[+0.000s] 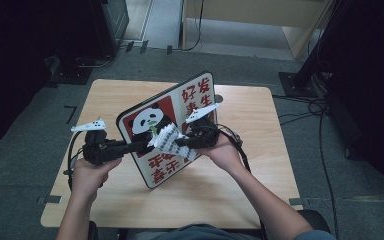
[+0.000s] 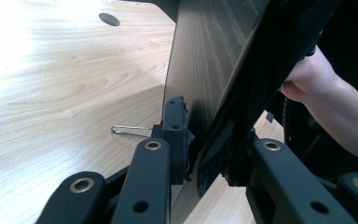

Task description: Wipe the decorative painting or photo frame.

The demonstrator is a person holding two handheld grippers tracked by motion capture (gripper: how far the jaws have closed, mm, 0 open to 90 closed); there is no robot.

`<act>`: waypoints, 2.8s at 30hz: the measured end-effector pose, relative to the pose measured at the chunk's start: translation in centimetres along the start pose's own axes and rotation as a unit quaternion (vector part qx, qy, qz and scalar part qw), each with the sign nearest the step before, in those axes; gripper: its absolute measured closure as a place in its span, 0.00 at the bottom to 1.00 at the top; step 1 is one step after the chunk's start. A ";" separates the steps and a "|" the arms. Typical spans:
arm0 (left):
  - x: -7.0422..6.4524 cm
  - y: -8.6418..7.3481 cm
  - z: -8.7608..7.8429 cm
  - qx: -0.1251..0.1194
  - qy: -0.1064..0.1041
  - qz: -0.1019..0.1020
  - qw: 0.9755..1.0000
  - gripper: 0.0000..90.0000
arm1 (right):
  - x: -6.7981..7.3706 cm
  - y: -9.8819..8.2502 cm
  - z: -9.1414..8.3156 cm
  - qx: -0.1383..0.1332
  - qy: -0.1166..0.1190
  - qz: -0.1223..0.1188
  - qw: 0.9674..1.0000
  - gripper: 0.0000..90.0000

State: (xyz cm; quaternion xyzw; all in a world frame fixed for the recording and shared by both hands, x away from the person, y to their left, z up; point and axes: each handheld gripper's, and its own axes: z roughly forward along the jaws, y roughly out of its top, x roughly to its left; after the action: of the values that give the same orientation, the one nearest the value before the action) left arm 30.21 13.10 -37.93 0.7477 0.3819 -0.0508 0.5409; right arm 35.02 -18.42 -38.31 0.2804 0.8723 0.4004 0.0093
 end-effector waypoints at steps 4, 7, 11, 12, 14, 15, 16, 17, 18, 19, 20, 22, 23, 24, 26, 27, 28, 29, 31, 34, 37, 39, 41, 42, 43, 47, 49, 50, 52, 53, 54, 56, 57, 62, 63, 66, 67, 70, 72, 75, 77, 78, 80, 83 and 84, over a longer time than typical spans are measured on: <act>0.0 0.0 0.0 0.000 0.000 0.000 1.000 0.84 | -0.2 -0.5 0.3 0.000 0.001 0.002 1.000 0.90; 0.0 0.0 0.0 0.000 0.000 -0.001 1.000 0.84 | -0.2 -0.8 0.5 0.005 0.001 0.006 1.000 0.90; 0.0 0.0 0.0 -0.001 -0.001 -0.001 1.000 0.84 | -0.3 -1.3 0.9 0.010 0.003 0.009 1.000 0.89; 0.0 0.0 0.0 -0.001 -0.001 -0.001 1.000 0.84 | -0.4 -1.5 1.0 0.011 0.002 0.013 1.000 0.89; 0.0 0.0 0.0 0.000 -0.001 -0.002 1.000 0.84 | -0.4 -1.9 1.2 0.009 0.002 0.013 1.000 0.89; 0.0 0.0 0.0 0.000 -0.001 -0.001 1.000 0.84 | -0.4 -2.0 1.3 0.009 0.002 0.015 1.000 0.89; 0.0 0.0 0.0 0.000 -0.001 -0.001 1.000 0.84 | -0.4 -2.1 1.3 0.009 0.002 0.016 1.000 0.89; 0.0 0.0 0.0 0.000 -0.002 -0.002 1.000 0.84 | -0.4 -2.3 1.4 0.010 0.000 0.015 1.000 0.89; 0.0 0.0 0.0 0.000 -0.003 -0.003 1.000 0.84 | -0.4 -2.4 1.5 0.009 -0.001 0.013 1.000 0.89; 0.1 -0.1 0.0 -0.001 -0.005 -0.005 1.000 0.84 | -0.4 -2.6 1.5 0.009 -0.001 0.014 1.000 0.89; 0.1 -0.1 0.0 -0.002 -0.005 -0.006 1.000 0.83 | -0.5 -2.7 1.6 0.008 -0.001 0.015 1.000 0.89; 0.1 -0.1 0.0 -0.002 -0.005 -0.005 1.000 0.84 | -0.6 -3.1 1.7 0.003 -0.002 0.015 1.000 0.89; 0.1 -0.1 0.0 -0.002 -0.005 -0.005 1.000 0.84 | -0.6 -3.3 1.8 0.001 -0.002 0.017 1.000 0.89; 0.1 -0.1 0.0 -0.002 -0.005 -0.005 1.000 0.84 | -0.6 -3.4 1.9 0.001 -0.002 0.019 1.000 0.89; 0.1 -0.1 0.0 -0.002 -0.005 -0.005 1.000 0.84 | -0.6 -3.7 2.1 0.001 -0.001 0.022 1.000 0.89; 0.1 -0.1 0.0 -0.002 -0.004 -0.004 1.000 0.84 | -0.6 -3.9 2.2 0.003 0.000 0.024 1.000 0.89; 0.1 -0.1 0.0 -0.002 -0.004 -0.004 1.000 0.84 | -0.6 -4.0 2.3 0.005 0.000 0.023 1.000 0.89; 0.1 -0.1 0.0 -0.001 -0.004 -0.004 1.000 0.84 | -0.6 -4.2 2.4 0.006 0.000 0.024 1.000 0.89; 0.1 -0.1 0.0 -0.001 -0.004 -0.004 1.000 0.84 | -0.6 -4.6 2.6 0.009 0.002 0.027 1.000 0.89; 0.1 0.0 0.0 0.000 -0.005 -0.007 1.000 0.83 | -0.6 -5.1 3.0 0.014 0.008 0.034 0.999 0.89; 0.0 -0.1 0.0 0.001 -0.006 -0.005 1.000 0.83 | -0.6 -5.6 3.4 0.018 0.009 0.034 0.999 0.89; 0.0 -0.1 0.0 0.001 -0.007 -0.006 1.000 0.83 | -0.5 -6.0 3.7 0.023 0.009 0.037 0.999 0.89; 0.1 -0.1 0.0 0.000 -0.008 -0.006 1.000 0.83 | -0.6 -6.4 4.1 0.032 0.011 0.039 0.999 0.89; 0.1 -0.1 0.0 0.000 -0.008 -0.006 1.000 0.83 | -0.7 -6.7 4.3 0.032 0.014 0.038 0.999 0.89; 0.1 -0.1 0.0 0.000 -0.009 -0.006 1.000 0.83 | -0.8 -6.9 4.4 0.031 0.018 0.036 0.999 0.89; 0.2 -0.1 0.1 -0.003 -0.010 -0.008 1.000 0.83 | -0.9 -7.6 4.8 0.032 0.023 0.046 0.998 0.89; 0.2 -0.1 0.1 -0.004 -0.010 -0.008 1.000 0.83 | -0.9 -7.9 5.2 0.047 0.024 0.047 0.998 0.89; 0.2 -0.1 0.1 -0.004 -0.010 -0.008 1.000 0.83 | -0.9 -8.1 5.4 0.055 0.021 0.044 0.997 0.89; 0.0 -0.1 0.1 -0.006 0.001 -0.001 1.000 0.83 | -0.9 -8.4 5.7 0.064 0.019 0.040 0.997 0.89; 0.0 -0.1 0.1 -0.007 0.004 0.000 1.000 0.84 | -0.9 -8.3 5.7 0.066 0.021 0.039 0.997 0.89; 0.0 -0.1 0.1 -0.007 0.002 -0.001 1.000 0.84 | -0.9 -8.2 5.6 0.069 0.020 0.035 0.997 0.89; 0.0 -0.2 0.1 -0.006 -0.001 -0.001 1.000 0.84 | -0.8 -7.8 5.4 0.071 0.018 0.025 0.997 0.90; 0.0 -0.2 0.1 -0.006 -0.002 -0.002 1.000 0.84 | -0.8 -7.6 5.0 0.066 0.022 0.025 0.997 0.90; 0.0 -0.2 0.1 -0.007 -0.002 -0.003 1.000 0.83 | -0.5 -6.4 3.2 0.045 0.034 0.024 0.998 0.90; 0.0 -0.2 0.1 -0.006 -0.004 -0.004 1.000 0.83 | -0.4 -6.0 2.8 0.041 0.035 0.022 0.998 0.90; 0.1 -0.2 0.1 -0.007 -0.006 -0.005 1.000 0.83 | -0.1 -4.7 1.8 0.038 0.048 0.015 0.998 0.90; 0.1 -0.2 0.1 -0.007 -0.006 -0.006 1.000 0.83 | 0.0 -4.2 1.5 0.035 0.047 0.009 0.998 0.90; 0.1 -0.3 0.1 -0.010 -0.006 -0.010 1.000 0.83 | 0.3 -3.0 0.5 0.025 0.048 0.003 0.999 0.90; 0.2 -0.3 0.1 -0.011 -0.007 -0.011 1.000 0.82 | 0.5 -2.3 -0.1 0.018 0.045 -0.002 0.999 0.90; 0.2 -0.3 0.2 -0.010 -0.007 -0.011 1.000 0.82 | 0.9 -1.0 -1.2 0.016 0.041 -0.012 0.999 0.90; 0.3 -0.3 0.2 -0.010 -0.008 -0.012 1.000 0.82 | 1.2 0.3 -2.4 0.009 0.038 -0.020 0.999 0.90; 0.3 -0.3 0.2 -0.009 -0.008 -0.011 1.000 0.82 | 1.2 0.9 -2.8 0.006 0.035 -0.018 0.999 0.90; 0.3 -0.3 0.2 -0.008 -0.007 -0.010 1.000 0.82 | 1.3 1.6 -3.3 0.001 0.030 -0.021 0.999 0.90; 0.3 -0.3 0.2 -0.007 -0.008 -0.010 1.000 0.82 | 1.6 3.1 -4.2 -0.008 0.024 -0.024 0.999 0.90; 0.3 -0.3 0.2 -0.006 -0.007 -0.010 1.000 0.82 | 1.8 3.6 -4.5 -0.010 0.023 -0.028 0.999 0.90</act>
State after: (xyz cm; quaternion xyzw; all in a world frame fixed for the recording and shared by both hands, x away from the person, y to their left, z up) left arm 30.30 13.17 -38.43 0.7401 0.3854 -0.0592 0.5479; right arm 34.20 -18.75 -32.38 0.2469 0.8757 0.4150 0.0032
